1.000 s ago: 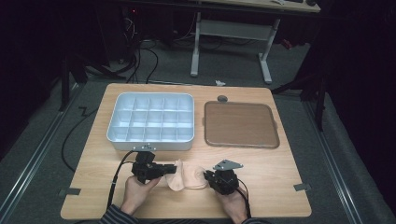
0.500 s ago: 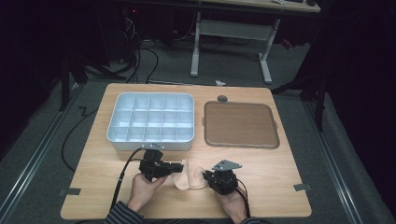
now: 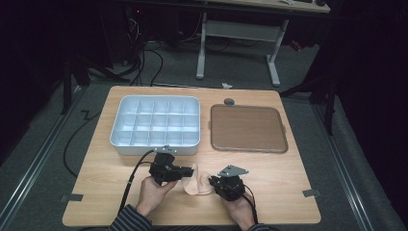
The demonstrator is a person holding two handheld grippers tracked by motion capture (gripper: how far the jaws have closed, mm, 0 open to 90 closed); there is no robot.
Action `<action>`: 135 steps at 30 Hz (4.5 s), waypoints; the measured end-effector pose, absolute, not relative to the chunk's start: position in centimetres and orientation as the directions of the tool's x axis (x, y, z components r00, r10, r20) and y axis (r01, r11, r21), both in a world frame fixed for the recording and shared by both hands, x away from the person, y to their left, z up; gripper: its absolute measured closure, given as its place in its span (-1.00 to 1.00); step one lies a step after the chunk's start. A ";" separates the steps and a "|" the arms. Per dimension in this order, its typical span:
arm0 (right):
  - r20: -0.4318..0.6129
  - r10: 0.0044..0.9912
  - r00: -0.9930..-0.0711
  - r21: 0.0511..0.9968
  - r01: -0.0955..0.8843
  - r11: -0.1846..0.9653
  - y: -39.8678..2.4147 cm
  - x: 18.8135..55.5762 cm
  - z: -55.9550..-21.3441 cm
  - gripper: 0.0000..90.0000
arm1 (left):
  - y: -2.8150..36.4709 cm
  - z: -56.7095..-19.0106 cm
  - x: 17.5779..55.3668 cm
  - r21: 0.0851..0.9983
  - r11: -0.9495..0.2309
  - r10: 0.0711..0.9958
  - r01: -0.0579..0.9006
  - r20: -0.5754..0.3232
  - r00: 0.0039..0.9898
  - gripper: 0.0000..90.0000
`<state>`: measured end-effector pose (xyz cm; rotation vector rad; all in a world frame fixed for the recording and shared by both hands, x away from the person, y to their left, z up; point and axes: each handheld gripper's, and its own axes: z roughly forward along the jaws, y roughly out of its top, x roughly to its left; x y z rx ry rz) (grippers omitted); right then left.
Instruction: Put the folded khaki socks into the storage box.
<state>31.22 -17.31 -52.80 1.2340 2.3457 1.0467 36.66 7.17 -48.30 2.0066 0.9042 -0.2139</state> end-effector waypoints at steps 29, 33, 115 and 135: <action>0.082 0.799 -0.596 0.716 0.593 0.368 -17.3 31.3 -52.8 0.80 | 4.7 -50.6 37.2 0.642 -0.341 0.498 0.686 -0.496 0.712 0.48; 0.093 0.799 -0.594 0.715 0.599 0.361 -17.3 31.4 -52.8 0.79 | 4.5 -50.5 37.1 0.650 -0.322 0.492 0.688 -0.506 0.708 0.28; 0.079 0.794 -0.602 0.729 0.578 0.367 -17.3 29.4 -52.2 0.82 | 6.8 -51.8 33.9 0.642 -0.475 0.670 0.602 -0.180 0.720 0.07; 0.024 0.770 -0.638 0.729 0.538 0.423 -15.8 29.6 -52.2 0.61 | 4.6 -51.6 33.7 0.629 -0.559 0.631 0.541 -0.101 0.769 0.18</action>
